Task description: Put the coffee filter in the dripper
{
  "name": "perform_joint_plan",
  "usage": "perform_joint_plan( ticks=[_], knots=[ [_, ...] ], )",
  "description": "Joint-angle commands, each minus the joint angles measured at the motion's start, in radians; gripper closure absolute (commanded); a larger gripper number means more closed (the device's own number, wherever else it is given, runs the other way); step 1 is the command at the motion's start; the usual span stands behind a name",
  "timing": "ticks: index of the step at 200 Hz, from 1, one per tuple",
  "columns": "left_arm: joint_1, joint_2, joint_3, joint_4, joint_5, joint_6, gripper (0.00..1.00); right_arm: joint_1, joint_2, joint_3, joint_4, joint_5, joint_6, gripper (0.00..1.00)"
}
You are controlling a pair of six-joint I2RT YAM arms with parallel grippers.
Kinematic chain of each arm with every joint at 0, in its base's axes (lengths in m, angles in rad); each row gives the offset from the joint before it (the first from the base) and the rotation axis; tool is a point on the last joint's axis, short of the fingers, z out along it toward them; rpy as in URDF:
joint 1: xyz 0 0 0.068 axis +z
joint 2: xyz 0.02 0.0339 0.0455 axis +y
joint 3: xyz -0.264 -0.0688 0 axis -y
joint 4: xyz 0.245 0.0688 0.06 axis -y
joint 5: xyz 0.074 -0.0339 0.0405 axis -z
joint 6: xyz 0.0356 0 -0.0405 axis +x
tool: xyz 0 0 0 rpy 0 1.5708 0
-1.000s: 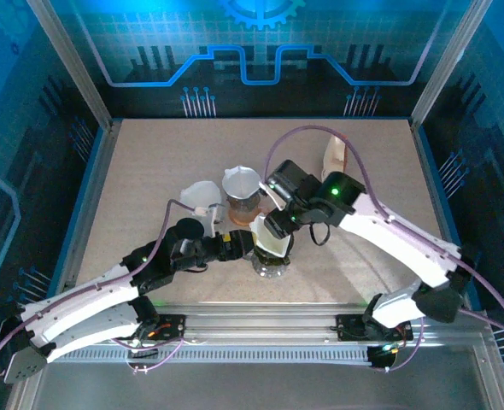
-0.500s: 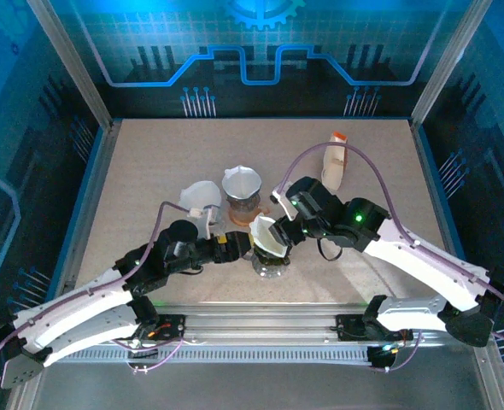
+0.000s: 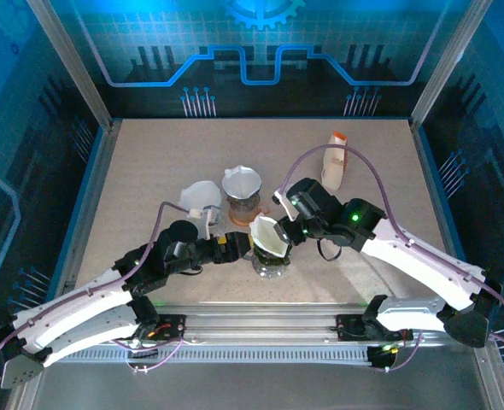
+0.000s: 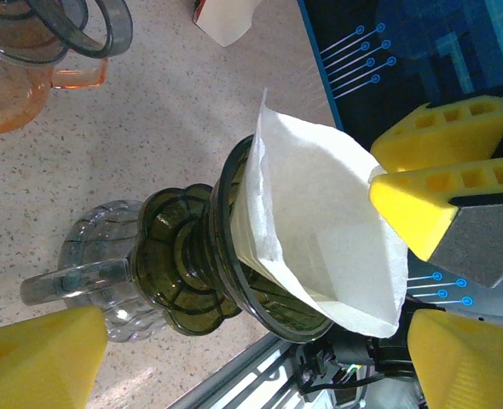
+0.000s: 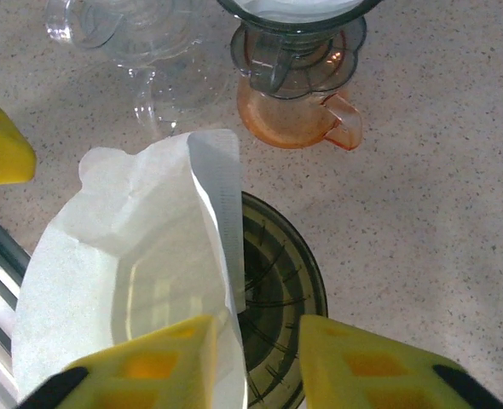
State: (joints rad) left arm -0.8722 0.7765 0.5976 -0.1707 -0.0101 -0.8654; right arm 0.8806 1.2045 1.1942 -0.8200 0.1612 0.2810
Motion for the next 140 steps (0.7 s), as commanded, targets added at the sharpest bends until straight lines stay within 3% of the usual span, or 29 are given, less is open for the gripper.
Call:
perform_joint_plan(
  ticks=[1,30,70,140],
  knots=[
    [0.009,-0.012,-0.009,-0.009,-0.015,-0.007,0.08,-0.008,-0.005,-0.008,0.02,-0.027,0.004,0.77],
    [0.008,-0.001,0.0,-0.004,-0.017,-0.004,0.08,-0.002,-0.005,-0.004,0.019,-0.015,0.002,1.0],
    [0.008,0.044,0.031,-0.001,-0.016,0.005,0.07,0.032,0.034,0.034,-0.067,0.171,-0.007,1.0],
    [0.008,0.125,0.04,0.058,-0.011,-0.002,0.09,0.125,0.11,0.044,-0.079,0.32,-0.017,1.0]
  ],
)
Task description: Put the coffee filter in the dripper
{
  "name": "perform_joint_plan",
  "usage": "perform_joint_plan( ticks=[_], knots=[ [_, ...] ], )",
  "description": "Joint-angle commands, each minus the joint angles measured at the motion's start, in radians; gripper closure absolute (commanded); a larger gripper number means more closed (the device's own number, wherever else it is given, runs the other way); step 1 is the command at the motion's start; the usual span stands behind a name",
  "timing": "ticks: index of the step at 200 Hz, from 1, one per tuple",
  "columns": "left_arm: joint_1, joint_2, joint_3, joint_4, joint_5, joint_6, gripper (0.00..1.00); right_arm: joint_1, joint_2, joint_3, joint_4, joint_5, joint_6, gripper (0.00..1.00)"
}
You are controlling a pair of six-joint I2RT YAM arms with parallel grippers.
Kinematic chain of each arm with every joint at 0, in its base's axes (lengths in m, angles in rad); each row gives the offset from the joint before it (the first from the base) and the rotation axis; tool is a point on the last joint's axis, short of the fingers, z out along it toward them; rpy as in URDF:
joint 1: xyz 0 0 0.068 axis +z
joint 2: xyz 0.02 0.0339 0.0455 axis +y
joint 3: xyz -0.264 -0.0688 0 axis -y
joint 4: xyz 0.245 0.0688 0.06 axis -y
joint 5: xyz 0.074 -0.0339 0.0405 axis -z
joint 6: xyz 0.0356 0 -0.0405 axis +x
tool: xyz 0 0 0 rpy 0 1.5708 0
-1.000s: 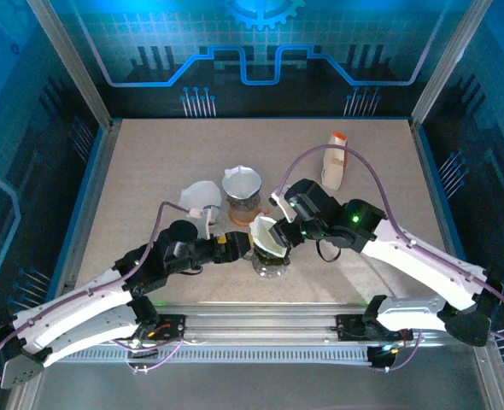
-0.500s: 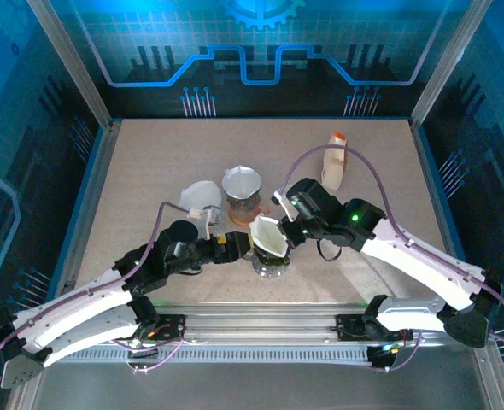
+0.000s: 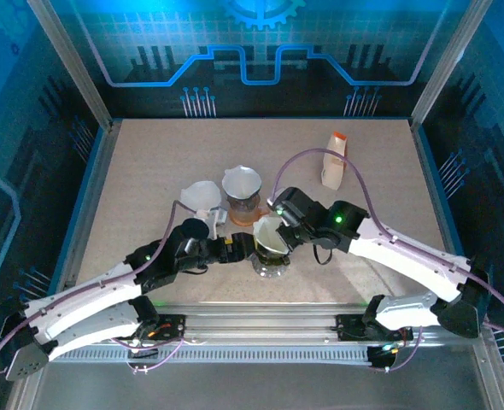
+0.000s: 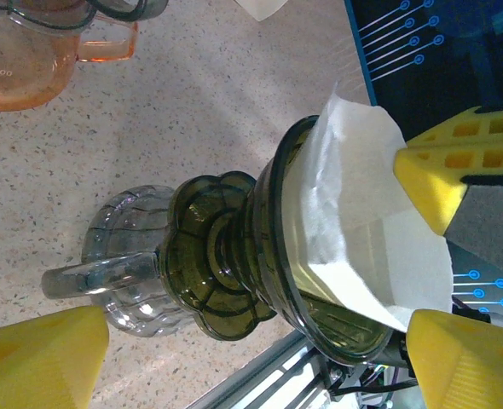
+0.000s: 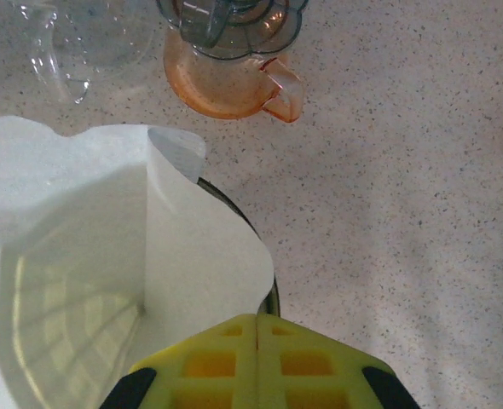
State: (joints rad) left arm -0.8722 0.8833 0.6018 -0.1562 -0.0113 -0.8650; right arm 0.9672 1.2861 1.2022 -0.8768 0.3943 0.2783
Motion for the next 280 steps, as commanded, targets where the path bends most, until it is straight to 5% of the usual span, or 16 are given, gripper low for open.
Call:
perform_joint_plan(
  ticks=[1,29,95,189,209,254,280],
  knots=[
    [0.008,0.019,0.036,0.046,-0.01,-0.002,0.09,0.041,0.029,0.036,-0.022,0.089,-0.015,1.0],
    [0.008,0.027,0.03,0.076,-0.015,-0.011,0.09,0.078,0.054,0.042,-0.026,0.135,-0.018,1.0],
    [0.009,0.076,0.036,0.07,-0.046,-0.012,0.29,0.103,0.066,0.031,-0.03,0.161,-0.01,1.0],
    [0.008,0.101,0.024,0.068,-0.03,-0.011,0.39,0.104,0.076,0.011,-0.023,0.142,0.004,1.0],
    [0.008,0.103,0.023,0.072,-0.024,-0.01,0.4,0.103,0.062,0.015,-0.018,0.145,0.009,0.9],
    [0.008,0.107,0.024,0.075,-0.019,-0.006,0.38,0.09,-0.002,0.055,-0.031,0.177,0.004,0.47],
    [0.009,0.111,0.024,0.078,-0.015,-0.007,0.38,0.015,0.008,0.05,-0.027,0.018,-0.002,0.39]
  ],
)
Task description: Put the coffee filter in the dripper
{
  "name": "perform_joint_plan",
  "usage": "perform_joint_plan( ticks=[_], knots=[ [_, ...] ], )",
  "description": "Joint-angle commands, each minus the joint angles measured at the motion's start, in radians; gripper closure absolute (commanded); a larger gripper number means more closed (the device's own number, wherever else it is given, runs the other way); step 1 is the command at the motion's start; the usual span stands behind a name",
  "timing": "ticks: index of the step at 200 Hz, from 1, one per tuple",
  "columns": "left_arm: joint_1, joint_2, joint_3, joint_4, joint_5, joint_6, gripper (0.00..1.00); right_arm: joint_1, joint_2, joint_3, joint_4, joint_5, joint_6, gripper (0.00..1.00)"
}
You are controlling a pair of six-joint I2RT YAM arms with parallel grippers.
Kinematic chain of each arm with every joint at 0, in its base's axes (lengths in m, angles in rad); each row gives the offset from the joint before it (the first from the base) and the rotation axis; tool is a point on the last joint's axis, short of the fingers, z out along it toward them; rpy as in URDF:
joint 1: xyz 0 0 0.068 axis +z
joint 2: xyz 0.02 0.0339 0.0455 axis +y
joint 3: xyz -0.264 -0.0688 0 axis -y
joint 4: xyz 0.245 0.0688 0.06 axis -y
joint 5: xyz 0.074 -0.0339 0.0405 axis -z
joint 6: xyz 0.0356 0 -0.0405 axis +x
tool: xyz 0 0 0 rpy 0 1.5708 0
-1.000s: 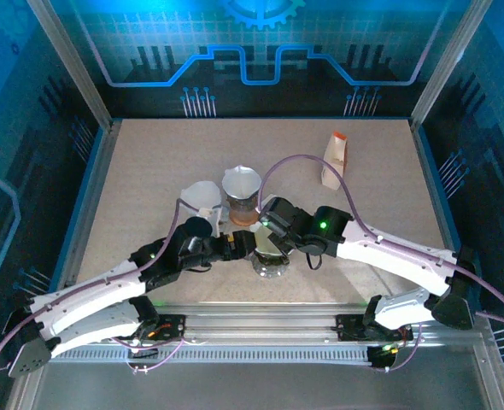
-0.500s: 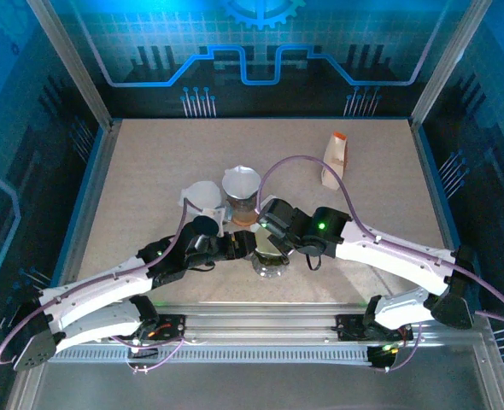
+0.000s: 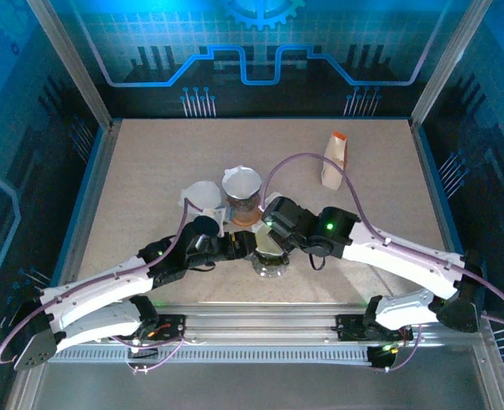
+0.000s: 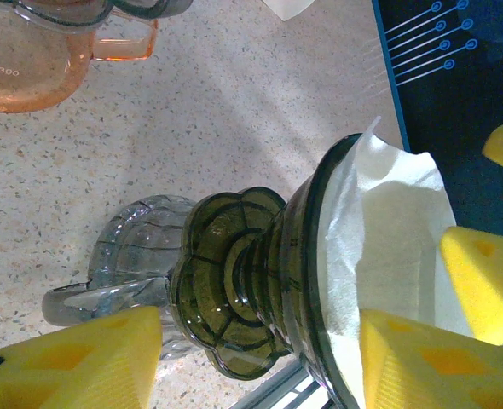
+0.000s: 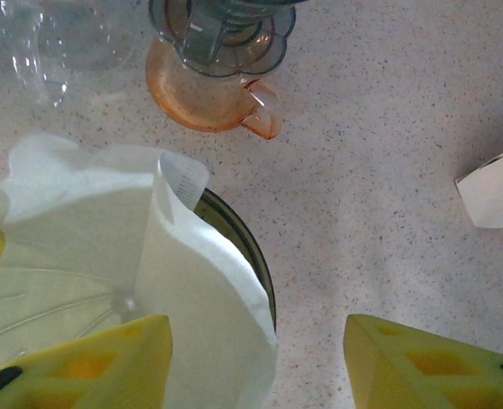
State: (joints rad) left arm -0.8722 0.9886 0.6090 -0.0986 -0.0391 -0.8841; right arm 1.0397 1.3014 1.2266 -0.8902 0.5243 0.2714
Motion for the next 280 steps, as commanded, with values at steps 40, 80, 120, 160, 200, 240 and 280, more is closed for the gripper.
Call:
perform_joint_plan(
  ticks=[40,80,120,160,200,240,280],
  knots=[
    [0.009,0.005,0.017,0.019,0.013,0.013,0.36,-0.135,0.033,0.0,0.009,-0.263,0.003,0.33],
    [0.008,0.003,0.015,0.015,0.01,0.014,0.36,-0.146,0.065,-0.015,0.019,-0.309,-0.002,0.32],
    [0.009,-0.002,0.012,0.013,0.009,0.012,0.36,-0.149,0.108,-0.024,0.026,-0.309,-0.005,0.31],
    [0.009,-0.005,0.012,0.01,0.007,0.013,0.36,-0.164,0.142,-0.039,0.048,-0.326,-0.011,0.33],
    [0.009,-0.011,0.016,0.013,0.013,0.012,0.34,-0.169,0.174,-0.048,0.062,-0.331,-0.012,0.35],
    [0.008,-0.037,0.023,0.009,0.01,0.015,0.27,-0.171,0.192,-0.062,0.076,-0.331,-0.011,0.36],
    [0.008,-0.036,0.026,0.014,0.004,0.019,0.26,-0.173,0.202,-0.078,0.088,-0.332,-0.008,0.36]
  ],
)
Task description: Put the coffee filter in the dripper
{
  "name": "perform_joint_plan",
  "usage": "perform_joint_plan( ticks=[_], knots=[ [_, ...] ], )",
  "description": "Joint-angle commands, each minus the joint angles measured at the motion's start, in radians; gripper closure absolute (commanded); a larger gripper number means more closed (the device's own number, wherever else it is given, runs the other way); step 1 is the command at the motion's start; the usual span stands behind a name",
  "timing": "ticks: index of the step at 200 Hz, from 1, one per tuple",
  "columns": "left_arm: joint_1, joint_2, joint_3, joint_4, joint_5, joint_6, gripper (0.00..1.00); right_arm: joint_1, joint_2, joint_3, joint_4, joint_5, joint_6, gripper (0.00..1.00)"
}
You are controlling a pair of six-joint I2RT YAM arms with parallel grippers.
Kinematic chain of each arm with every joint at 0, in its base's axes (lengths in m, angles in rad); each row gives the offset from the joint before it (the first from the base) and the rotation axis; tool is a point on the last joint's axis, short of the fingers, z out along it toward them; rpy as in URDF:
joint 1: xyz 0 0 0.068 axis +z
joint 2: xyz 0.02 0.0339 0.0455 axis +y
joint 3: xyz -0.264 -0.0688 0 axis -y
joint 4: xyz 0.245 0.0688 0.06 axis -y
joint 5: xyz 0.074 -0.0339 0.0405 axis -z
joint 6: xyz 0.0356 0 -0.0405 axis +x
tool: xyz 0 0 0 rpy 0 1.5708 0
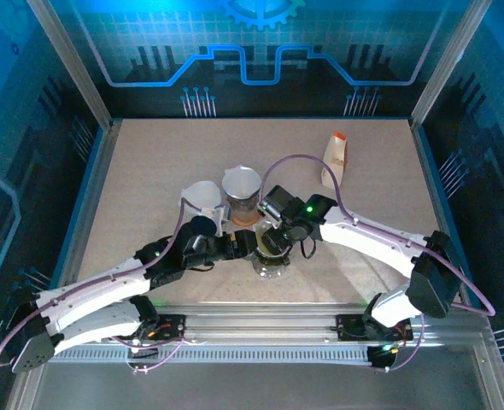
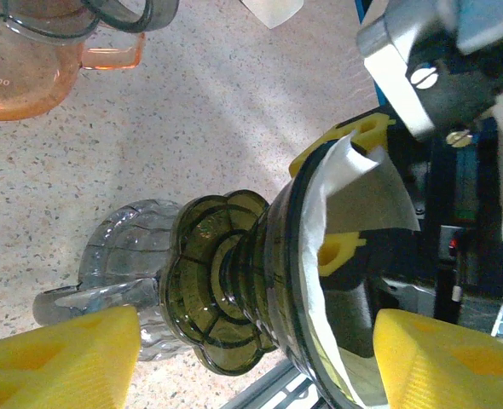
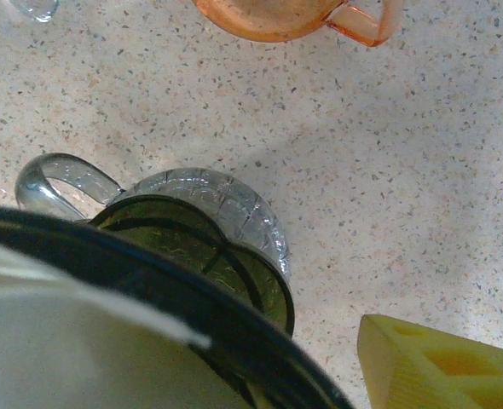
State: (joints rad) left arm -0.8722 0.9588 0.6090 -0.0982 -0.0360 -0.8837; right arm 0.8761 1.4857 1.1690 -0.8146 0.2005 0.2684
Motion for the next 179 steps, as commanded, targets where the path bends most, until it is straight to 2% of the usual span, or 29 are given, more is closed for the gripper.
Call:
perform_joint_plan(
  ticks=[1,61,84,112,179],
  knots=[
    [0.008,-0.005,0.026,0.013,0.001,0.019,0.26,-0.009,0.018,-0.021,0.012,-0.008,-0.005,0.36],
    [0.008,0.035,0.026,0.028,0.01,0.007,0.26,-0.009,0.013,-0.028,0.019,-0.003,-0.003,0.36],
    [0.009,0.031,0.023,0.016,0.003,0.005,0.31,-0.01,0.003,-0.027,0.02,-0.004,-0.001,0.36],
    [0.009,0.023,0.017,0.012,0.001,0.002,0.32,-0.009,-0.005,-0.028,0.023,-0.001,-0.001,0.35],
    [0.008,0.02,0.009,0.008,0.002,0.001,0.36,-0.008,-0.117,-0.005,0.009,0.005,0.009,0.32]
  ],
)
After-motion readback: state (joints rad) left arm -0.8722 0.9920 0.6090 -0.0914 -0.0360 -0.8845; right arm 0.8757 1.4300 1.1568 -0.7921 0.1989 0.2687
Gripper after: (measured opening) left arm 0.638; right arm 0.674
